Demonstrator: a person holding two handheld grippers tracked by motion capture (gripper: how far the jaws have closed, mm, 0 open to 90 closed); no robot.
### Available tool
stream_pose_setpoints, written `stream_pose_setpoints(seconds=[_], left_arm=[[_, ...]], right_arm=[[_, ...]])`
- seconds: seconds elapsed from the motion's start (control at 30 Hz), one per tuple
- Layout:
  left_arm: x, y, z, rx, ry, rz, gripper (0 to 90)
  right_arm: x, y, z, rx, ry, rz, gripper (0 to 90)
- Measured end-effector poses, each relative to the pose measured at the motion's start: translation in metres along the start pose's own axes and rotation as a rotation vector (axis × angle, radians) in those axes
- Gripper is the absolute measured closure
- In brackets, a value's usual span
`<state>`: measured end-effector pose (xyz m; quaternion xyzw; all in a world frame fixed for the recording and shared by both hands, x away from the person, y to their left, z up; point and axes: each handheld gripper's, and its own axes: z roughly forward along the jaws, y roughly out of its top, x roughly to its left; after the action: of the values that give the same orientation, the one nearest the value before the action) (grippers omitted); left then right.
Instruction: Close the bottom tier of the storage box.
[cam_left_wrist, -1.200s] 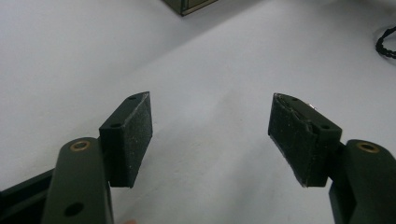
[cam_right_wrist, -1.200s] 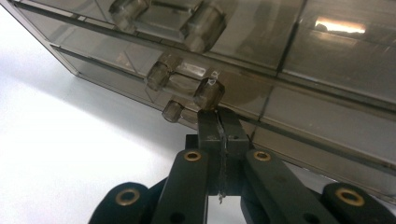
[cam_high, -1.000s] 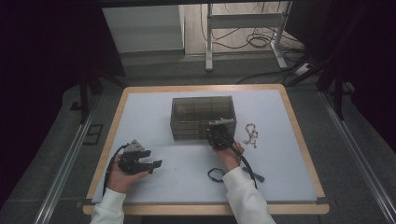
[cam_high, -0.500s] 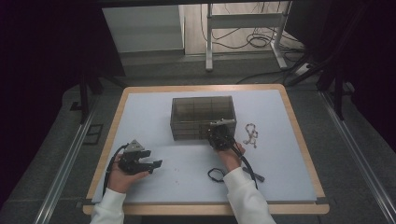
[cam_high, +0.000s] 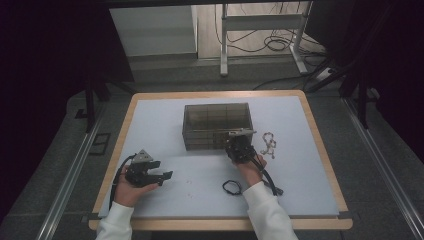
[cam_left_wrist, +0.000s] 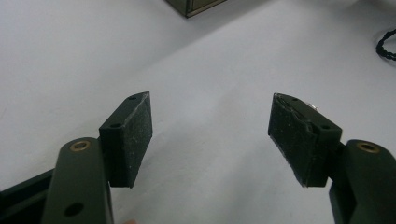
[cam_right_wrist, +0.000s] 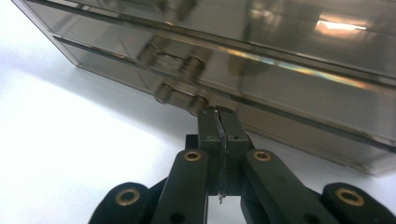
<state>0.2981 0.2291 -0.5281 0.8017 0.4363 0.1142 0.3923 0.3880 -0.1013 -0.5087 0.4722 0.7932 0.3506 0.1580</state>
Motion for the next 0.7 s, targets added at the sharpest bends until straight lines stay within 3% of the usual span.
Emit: stream_pose_setpoints(seconds=[0.23, 0.7], left_arm=[[0.000, 0.000, 0.000, 0.003, 0.001, 0.001, 31.1], [0.000, 0.000, -0.001, 0.002, 0.002, 0.004, 31.1]], right_arm=[[-0.013, -0.011, -0.013, 0.007, 0.003, 0.010, 90.0], [-0.020, -0.030, -0.040, -0.011, 0.041, 0.000, 89.9]])
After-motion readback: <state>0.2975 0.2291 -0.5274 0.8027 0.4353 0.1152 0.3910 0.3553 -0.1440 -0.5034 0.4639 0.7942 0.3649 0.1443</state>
